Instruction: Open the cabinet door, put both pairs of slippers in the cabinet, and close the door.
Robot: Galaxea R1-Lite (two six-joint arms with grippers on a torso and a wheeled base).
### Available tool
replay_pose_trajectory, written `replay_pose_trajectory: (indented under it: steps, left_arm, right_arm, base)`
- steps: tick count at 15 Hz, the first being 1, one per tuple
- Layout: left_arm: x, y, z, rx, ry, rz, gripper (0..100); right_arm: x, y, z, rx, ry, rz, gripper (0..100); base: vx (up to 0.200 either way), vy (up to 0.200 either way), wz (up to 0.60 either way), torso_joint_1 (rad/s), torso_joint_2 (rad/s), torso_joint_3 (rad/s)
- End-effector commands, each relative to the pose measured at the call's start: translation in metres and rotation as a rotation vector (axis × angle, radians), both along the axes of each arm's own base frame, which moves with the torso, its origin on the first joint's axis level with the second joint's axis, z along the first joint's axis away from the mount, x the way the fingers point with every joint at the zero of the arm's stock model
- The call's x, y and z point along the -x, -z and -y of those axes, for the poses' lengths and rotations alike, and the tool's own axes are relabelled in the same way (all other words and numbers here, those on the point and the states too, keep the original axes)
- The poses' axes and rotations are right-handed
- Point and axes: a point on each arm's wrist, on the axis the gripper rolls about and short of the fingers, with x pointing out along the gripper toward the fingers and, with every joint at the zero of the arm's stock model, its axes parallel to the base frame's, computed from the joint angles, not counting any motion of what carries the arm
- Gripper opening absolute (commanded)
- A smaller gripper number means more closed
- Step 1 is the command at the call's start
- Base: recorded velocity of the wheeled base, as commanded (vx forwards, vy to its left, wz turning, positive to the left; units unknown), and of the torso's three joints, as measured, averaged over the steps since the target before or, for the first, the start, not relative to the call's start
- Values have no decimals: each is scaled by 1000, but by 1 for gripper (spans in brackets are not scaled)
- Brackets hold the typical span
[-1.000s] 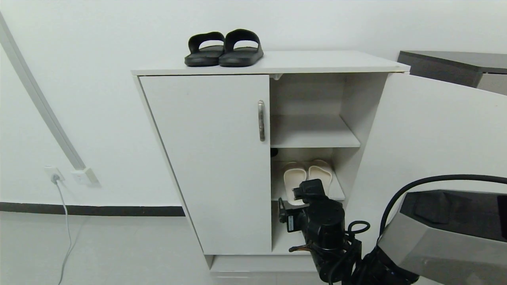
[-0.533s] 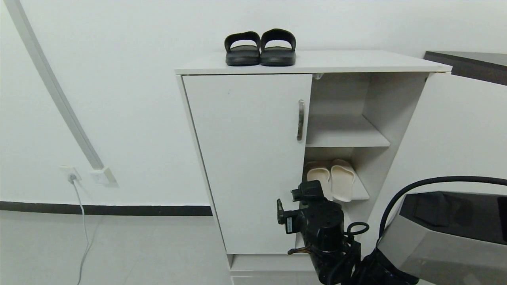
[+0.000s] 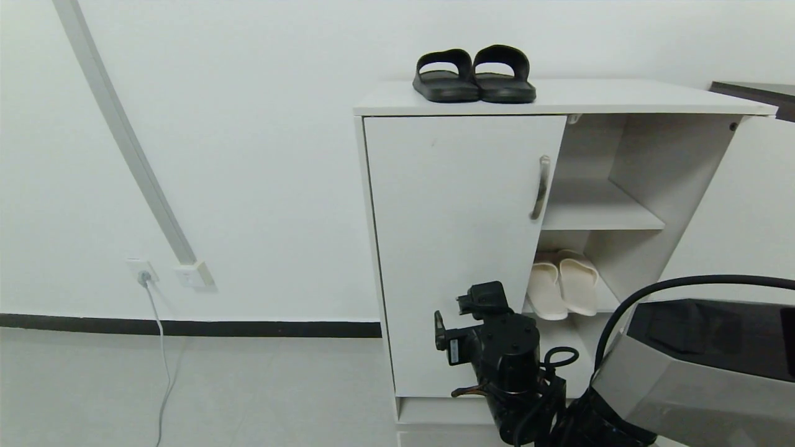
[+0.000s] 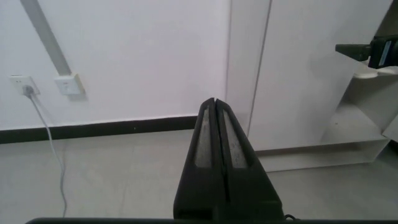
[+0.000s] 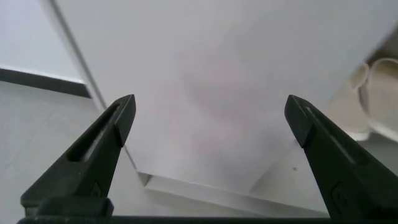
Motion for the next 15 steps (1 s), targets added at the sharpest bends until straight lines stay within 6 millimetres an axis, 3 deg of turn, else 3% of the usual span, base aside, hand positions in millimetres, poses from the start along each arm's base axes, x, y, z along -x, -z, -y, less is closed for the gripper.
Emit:
replay_pose_trajectory:
  steps: [1,15]
  left_arm:
    - [0,0,0,0,-1,-2,0]
    - [0,0,0,0,-1,-2,0]
  right_arm:
    - [0,1,0,0,-2,0,100]
    - [-3,1,4,9,6,4,100]
  base:
    - [0,0,0,0,0,0]
    - [0,0,0,0,0,0]
